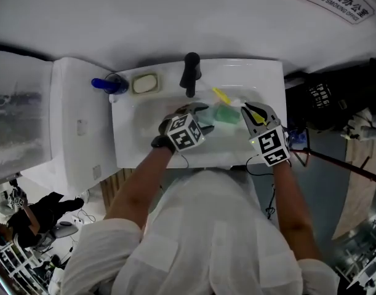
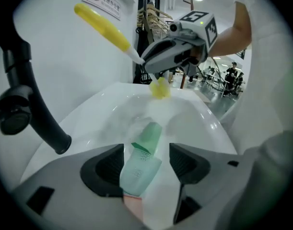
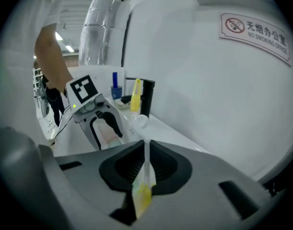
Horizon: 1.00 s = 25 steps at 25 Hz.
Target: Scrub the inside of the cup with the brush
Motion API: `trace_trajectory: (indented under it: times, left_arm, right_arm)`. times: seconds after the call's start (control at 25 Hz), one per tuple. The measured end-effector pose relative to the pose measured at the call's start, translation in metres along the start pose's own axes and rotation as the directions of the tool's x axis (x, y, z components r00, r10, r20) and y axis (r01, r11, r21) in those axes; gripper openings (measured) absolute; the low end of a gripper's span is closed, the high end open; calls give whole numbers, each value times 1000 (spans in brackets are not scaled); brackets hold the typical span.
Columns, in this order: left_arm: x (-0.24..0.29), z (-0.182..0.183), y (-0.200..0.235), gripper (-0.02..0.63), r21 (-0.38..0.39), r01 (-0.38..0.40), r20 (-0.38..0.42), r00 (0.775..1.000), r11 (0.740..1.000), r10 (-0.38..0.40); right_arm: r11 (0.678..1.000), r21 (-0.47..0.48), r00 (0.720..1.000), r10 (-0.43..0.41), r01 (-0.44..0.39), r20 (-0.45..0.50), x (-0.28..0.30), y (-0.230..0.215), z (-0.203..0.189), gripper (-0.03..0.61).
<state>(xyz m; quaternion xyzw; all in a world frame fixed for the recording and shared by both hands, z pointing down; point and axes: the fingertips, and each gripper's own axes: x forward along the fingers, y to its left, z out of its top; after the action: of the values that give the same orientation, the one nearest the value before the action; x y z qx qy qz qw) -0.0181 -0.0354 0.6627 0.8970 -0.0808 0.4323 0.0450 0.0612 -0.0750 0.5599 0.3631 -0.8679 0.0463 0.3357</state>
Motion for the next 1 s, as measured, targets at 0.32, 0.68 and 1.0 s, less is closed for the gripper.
trace_trajectory:
  times: [0.32,0.68,1.0]
  left_arm:
    - [40,-38,-13,344,264,165,-252,963,950,-97]
    - [76,-55,-5,348,359,238,-375,922,902,-94]
    - [89,-60,-12,348,372,263,-402,910,890,-101]
  right_arm:
    - [980,191,993,-66,47,95,-8,-17,10,35]
    - [959,278,991,-83,50,109,-10,-26,0,35]
    - [948,313,988,-94,53,120,-13,-33,0,35]
